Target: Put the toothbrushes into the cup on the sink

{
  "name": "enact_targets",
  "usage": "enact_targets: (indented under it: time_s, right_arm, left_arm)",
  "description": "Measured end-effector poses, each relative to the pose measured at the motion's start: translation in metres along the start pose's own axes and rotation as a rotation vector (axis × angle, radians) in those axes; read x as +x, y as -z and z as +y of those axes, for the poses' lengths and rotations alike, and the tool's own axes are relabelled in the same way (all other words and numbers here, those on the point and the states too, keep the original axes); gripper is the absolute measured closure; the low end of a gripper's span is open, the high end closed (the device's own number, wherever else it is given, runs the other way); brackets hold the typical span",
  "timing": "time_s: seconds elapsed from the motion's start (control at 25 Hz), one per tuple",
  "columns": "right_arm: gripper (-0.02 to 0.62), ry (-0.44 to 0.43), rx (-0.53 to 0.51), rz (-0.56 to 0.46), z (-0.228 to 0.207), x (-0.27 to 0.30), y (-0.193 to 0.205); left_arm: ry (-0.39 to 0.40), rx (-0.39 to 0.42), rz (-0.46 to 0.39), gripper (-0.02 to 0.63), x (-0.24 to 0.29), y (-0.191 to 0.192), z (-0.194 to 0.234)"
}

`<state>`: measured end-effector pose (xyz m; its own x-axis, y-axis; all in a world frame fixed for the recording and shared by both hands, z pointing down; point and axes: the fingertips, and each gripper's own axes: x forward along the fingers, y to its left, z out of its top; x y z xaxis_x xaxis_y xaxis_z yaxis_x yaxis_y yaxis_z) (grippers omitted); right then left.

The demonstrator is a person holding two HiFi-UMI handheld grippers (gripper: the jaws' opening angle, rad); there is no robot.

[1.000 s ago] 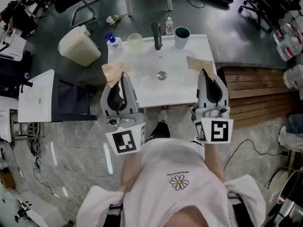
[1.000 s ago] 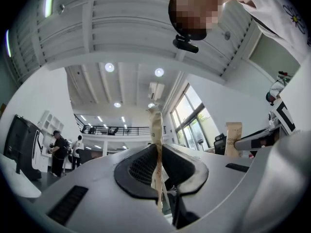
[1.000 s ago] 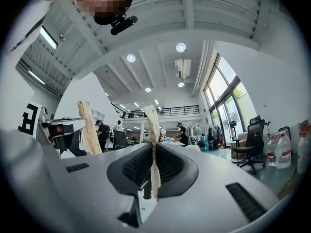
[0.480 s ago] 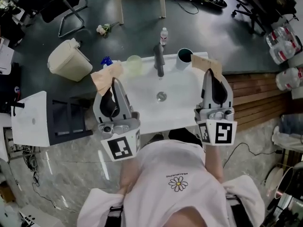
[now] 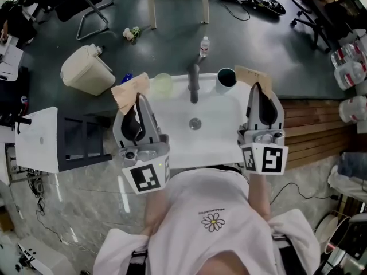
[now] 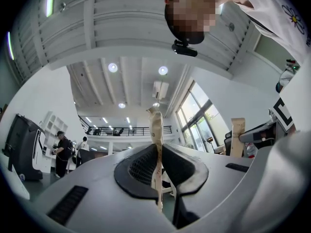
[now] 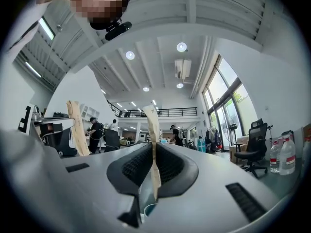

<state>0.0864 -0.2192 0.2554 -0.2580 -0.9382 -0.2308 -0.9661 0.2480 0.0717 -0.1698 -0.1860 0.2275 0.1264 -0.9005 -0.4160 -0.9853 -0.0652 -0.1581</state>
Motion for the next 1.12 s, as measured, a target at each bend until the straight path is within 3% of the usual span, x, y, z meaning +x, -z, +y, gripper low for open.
enact_targets:
  time_s: [0.48, 0.6, 0.8, 1.12]
  right_arm:
    - [0.574, -0.040, 0.048, 0.016, -0.007, 0.019, 0.004]
    - [0.575, -0.048, 0.078, 0.105, -0.016, 0.037, 0.020]
    - [0.574, -0.114, 0.104, 0.284, -0.018, 0.061, 0.079]
    - [0.574, -0.131, 0.109, 0.432, -0.014, 0.064, 0.150]
  left_arm:
    - [-0.007, 0.015, 0.009, 0.561, 0.008, 0.004, -0.007]
    - [-0.007, 0.011, 0.015, 0.561, 0.009, 0.005, -0.008]
    - [0.001, 0.005, 0.035, 0.561, 0.006, 0.008, -0.010]
    - [-0.021, 0.002, 0.050, 0.561, 0.000, 0.013, -0.004]
